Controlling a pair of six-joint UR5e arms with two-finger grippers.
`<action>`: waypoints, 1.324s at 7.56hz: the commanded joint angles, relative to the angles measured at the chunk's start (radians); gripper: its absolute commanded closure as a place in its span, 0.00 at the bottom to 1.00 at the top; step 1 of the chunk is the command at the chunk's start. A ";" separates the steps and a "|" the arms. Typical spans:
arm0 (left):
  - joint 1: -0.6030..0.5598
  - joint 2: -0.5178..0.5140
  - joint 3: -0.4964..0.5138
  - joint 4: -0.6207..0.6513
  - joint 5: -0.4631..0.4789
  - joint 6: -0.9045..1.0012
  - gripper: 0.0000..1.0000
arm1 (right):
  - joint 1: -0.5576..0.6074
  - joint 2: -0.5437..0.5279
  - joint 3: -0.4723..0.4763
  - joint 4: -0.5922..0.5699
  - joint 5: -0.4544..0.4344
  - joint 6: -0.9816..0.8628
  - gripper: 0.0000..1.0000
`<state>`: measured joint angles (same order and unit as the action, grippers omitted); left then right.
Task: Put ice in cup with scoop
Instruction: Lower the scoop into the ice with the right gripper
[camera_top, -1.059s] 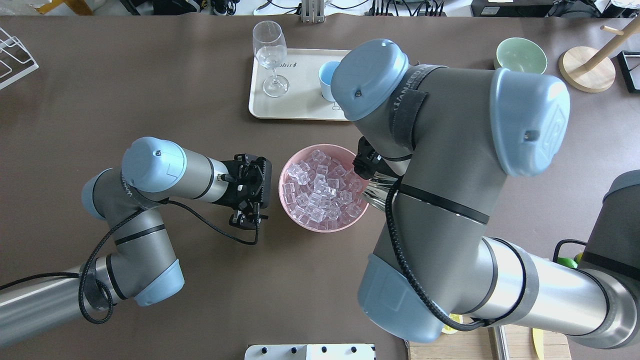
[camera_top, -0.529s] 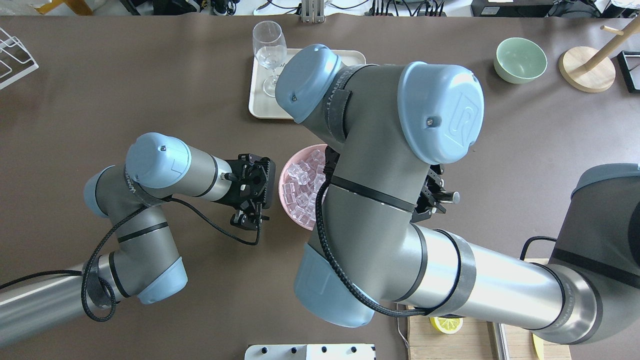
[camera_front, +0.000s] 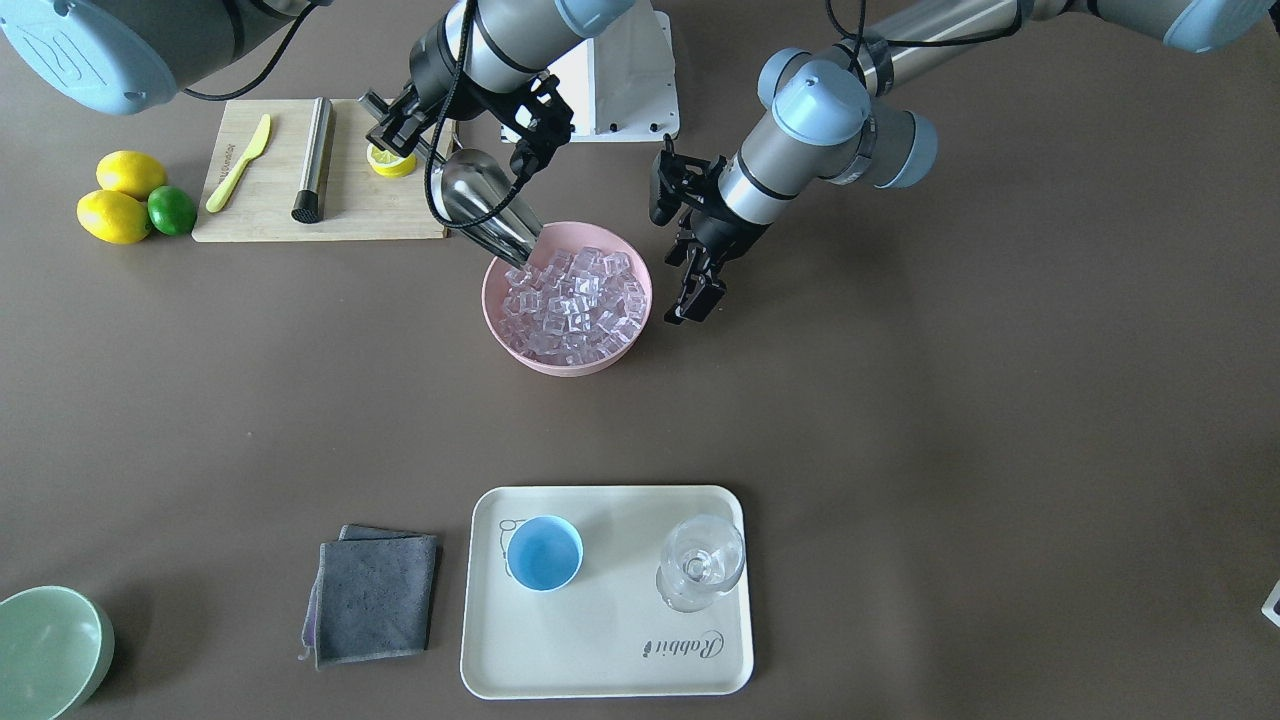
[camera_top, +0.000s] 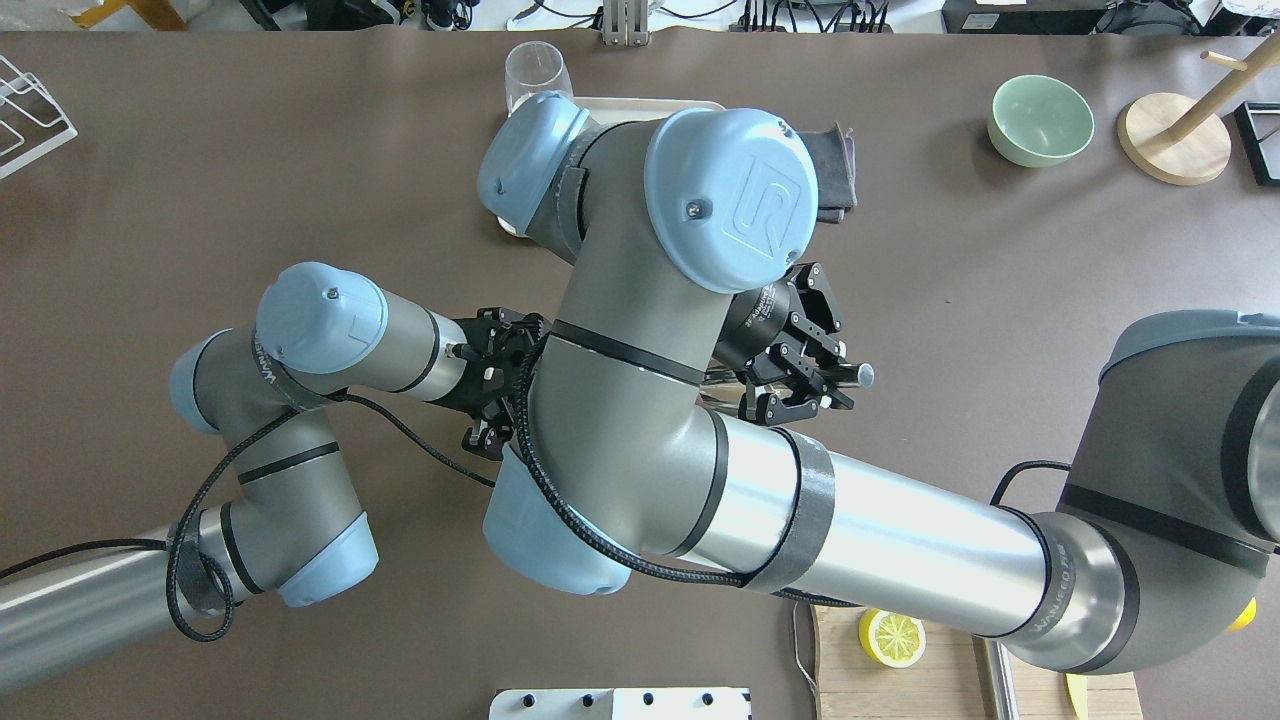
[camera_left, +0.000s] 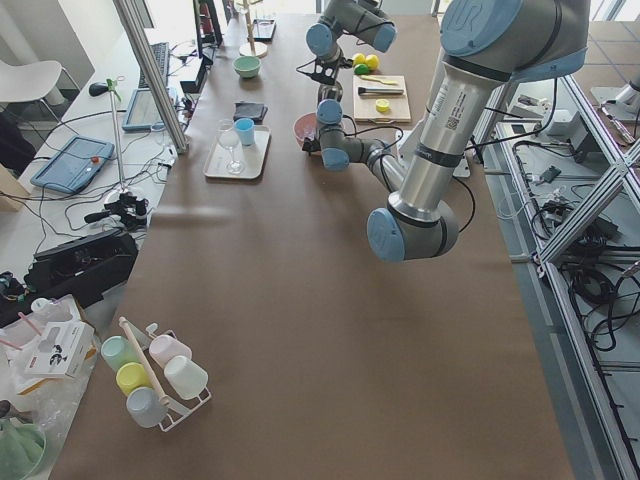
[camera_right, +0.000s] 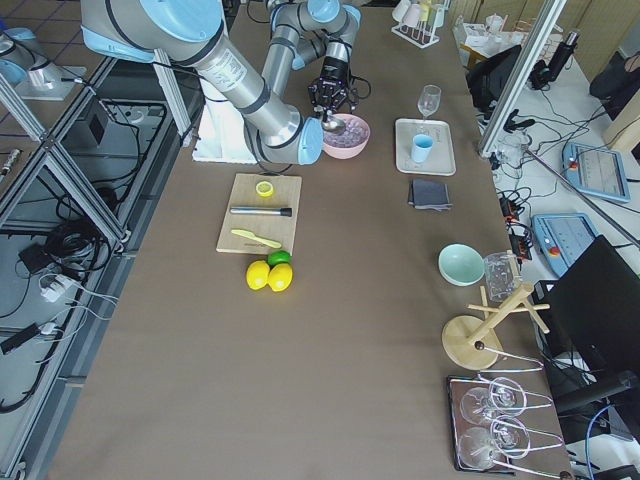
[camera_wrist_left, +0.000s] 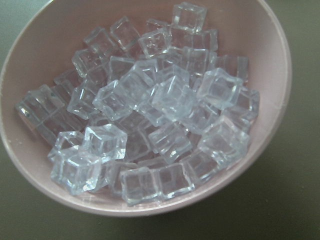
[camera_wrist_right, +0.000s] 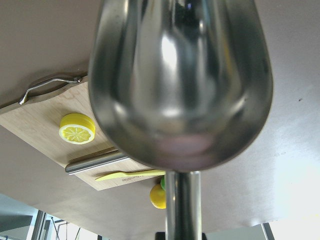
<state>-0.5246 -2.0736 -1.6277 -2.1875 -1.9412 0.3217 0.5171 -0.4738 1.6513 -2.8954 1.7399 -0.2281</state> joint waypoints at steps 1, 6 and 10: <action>-0.003 -0.008 0.000 0.029 -0.033 -0.044 0.02 | -0.002 0.065 -0.137 0.004 -0.002 -0.001 1.00; -0.003 -0.008 -0.001 0.029 -0.056 -0.164 0.02 | -0.032 0.046 -0.176 0.007 -0.023 -0.001 1.00; -0.003 0.003 -0.001 0.029 -0.059 -0.164 0.02 | -0.042 0.046 -0.217 0.050 -0.031 -0.001 1.00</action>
<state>-0.5277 -2.0757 -1.6290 -2.1583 -1.9992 0.1585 0.4810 -0.4276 1.4587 -2.8836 1.7096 -0.2286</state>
